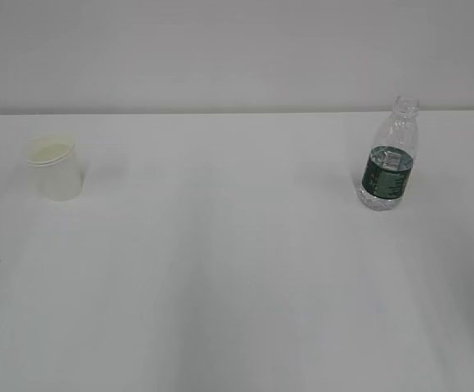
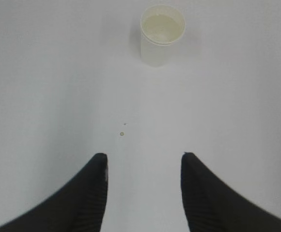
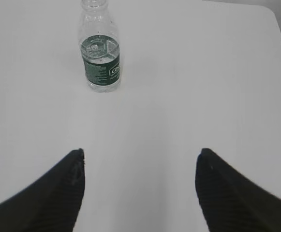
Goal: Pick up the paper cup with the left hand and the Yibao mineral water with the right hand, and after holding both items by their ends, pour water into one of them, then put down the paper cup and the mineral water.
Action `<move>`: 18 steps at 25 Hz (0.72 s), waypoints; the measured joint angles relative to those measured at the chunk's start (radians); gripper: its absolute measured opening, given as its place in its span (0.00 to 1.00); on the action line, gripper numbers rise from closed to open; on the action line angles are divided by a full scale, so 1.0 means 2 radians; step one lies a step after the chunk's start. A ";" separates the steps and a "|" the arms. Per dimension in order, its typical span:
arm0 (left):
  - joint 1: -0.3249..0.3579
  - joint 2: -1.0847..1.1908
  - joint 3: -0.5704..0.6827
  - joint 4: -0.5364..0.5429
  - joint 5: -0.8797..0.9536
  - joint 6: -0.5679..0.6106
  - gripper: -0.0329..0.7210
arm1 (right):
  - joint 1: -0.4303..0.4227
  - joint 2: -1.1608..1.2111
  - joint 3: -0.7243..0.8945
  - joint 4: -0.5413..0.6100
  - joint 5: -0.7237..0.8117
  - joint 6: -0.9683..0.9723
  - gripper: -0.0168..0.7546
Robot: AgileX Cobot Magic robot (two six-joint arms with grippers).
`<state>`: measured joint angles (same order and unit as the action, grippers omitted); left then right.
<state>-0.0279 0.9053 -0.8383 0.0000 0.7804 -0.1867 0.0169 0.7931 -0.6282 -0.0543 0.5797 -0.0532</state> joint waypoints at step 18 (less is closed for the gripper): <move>0.000 -0.003 0.000 -0.041 0.046 0.055 0.72 | 0.000 -0.002 -0.035 0.015 0.068 -0.010 0.72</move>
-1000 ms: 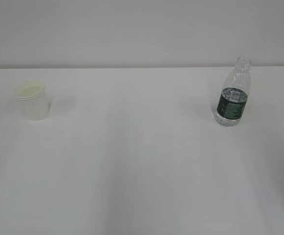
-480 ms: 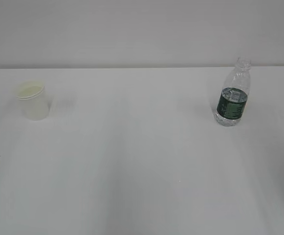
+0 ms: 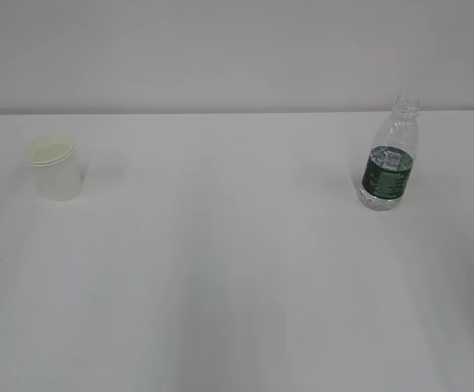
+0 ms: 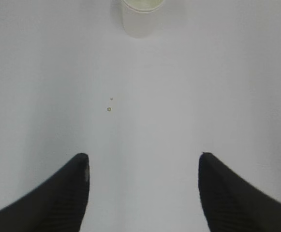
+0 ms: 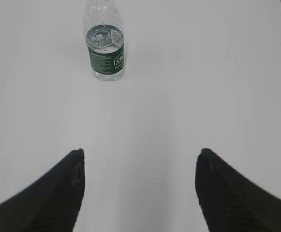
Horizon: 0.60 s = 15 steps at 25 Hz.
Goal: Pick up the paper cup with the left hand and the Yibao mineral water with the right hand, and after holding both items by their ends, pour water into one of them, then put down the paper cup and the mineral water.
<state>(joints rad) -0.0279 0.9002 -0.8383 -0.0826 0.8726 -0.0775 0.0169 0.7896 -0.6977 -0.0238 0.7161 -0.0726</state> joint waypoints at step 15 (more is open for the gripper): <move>0.000 0.000 -0.026 -0.007 0.081 0.002 0.73 | 0.000 0.000 -0.004 0.036 0.032 -0.018 0.72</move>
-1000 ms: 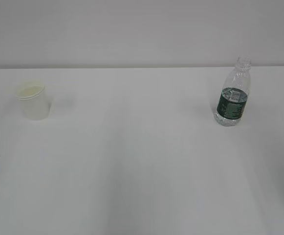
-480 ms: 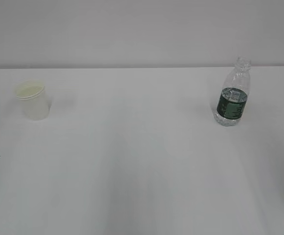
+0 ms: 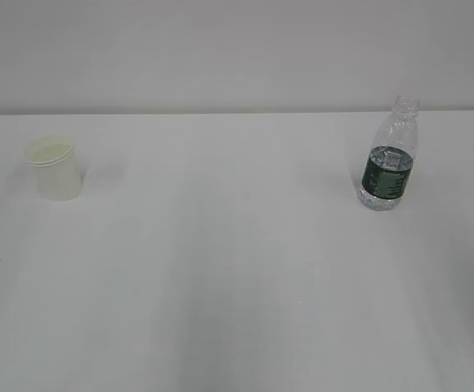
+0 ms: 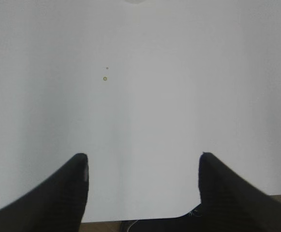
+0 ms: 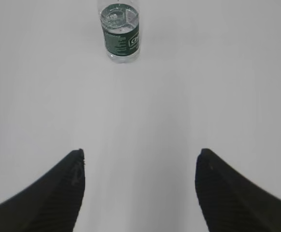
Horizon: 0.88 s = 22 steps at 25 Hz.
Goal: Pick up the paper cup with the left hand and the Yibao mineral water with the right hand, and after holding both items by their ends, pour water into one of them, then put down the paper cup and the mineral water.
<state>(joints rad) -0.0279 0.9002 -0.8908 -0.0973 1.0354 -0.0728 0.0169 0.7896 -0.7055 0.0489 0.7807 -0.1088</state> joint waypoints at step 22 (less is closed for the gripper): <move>0.000 -0.029 -0.015 -0.015 0.037 0.002 0.73 | 0.000 -0.031 -0.024 0.001 0.040 -0.003 0.72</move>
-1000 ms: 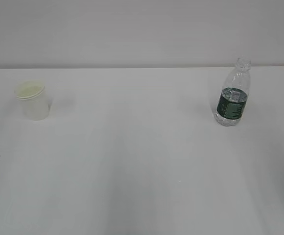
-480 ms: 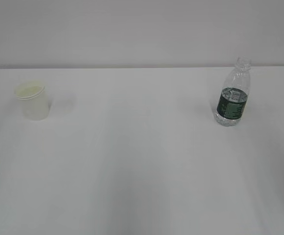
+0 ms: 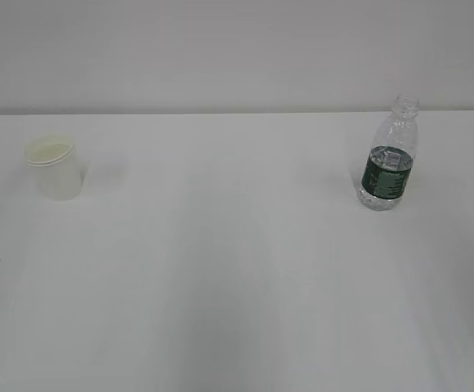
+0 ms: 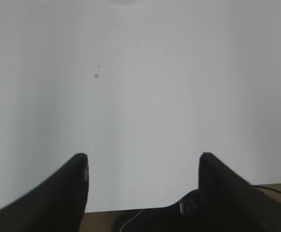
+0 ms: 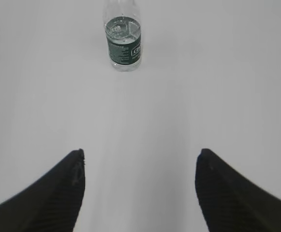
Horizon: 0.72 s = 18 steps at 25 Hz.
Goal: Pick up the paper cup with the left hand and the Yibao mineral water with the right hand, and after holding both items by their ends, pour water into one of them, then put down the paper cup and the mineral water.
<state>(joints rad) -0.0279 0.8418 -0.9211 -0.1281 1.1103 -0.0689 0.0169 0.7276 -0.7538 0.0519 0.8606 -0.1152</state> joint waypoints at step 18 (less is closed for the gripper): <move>0.000 -0.054 0.000 -0.004 -0.001 0.000 0.71 | 0.000 -0.046 0.000 0.009 0.024 0.000 0.72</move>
<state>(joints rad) -0.0279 0.7347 -0.9211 -0.1360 1.1084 -0.0689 0.0169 0.6361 -0.7538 0.0693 0.9080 -0.1159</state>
